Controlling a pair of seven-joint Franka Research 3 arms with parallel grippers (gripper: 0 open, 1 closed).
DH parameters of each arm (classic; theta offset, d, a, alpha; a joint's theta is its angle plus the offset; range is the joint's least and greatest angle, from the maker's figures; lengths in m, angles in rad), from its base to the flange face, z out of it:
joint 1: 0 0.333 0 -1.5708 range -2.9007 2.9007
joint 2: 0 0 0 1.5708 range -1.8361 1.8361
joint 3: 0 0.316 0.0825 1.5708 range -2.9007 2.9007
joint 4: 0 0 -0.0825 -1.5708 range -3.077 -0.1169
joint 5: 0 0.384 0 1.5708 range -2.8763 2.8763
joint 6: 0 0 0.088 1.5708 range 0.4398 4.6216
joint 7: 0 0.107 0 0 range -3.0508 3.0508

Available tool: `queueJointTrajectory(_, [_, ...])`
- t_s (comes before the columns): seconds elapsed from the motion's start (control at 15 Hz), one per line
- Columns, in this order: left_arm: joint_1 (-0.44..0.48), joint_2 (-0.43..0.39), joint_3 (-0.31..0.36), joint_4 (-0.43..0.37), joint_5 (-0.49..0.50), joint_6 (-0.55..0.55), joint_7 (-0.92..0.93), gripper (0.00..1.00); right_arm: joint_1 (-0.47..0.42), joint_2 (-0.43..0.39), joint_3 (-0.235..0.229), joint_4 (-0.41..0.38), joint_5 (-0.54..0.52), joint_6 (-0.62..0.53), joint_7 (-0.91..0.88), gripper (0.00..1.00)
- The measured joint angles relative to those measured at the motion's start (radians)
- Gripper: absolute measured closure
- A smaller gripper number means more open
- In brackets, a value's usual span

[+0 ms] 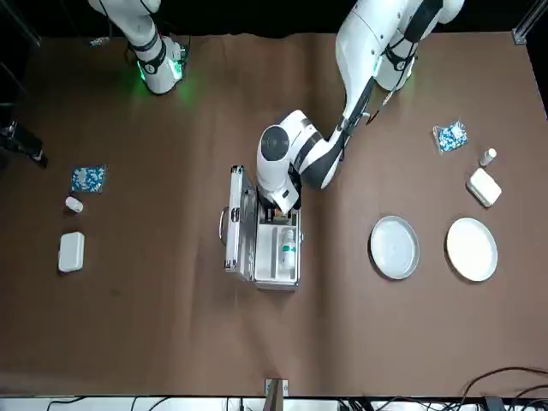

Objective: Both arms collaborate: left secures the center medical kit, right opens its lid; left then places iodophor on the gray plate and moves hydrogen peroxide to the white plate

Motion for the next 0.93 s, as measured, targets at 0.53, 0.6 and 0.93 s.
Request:
queueJointTrajectory(0.53, [0.003, 0.0, 0.002, 0.004, 0.0, 0.002, -0.004, 0.67, -0.002, 0.0, -0.002, 0.0, 0.0, 0.011, 0.0, 0.02])
queueJointTrajectory(0.6, [0.003, 0.0, 0.002, 0.007, 0.0, 0.003, -0.004, 0.67, -0.002, 0.0, -0.002, 0.0, 0.0, 0.011, 0.0, 0.02])
queueJointTrajectory(0.93, [0.018, -0.017, 0.001, 0.042, -0.002, 0.005, -0.004, 0.67, -0.002, 0.0, -0.001, 0.001, 0.0, 0.016, 0.0, 0.02])
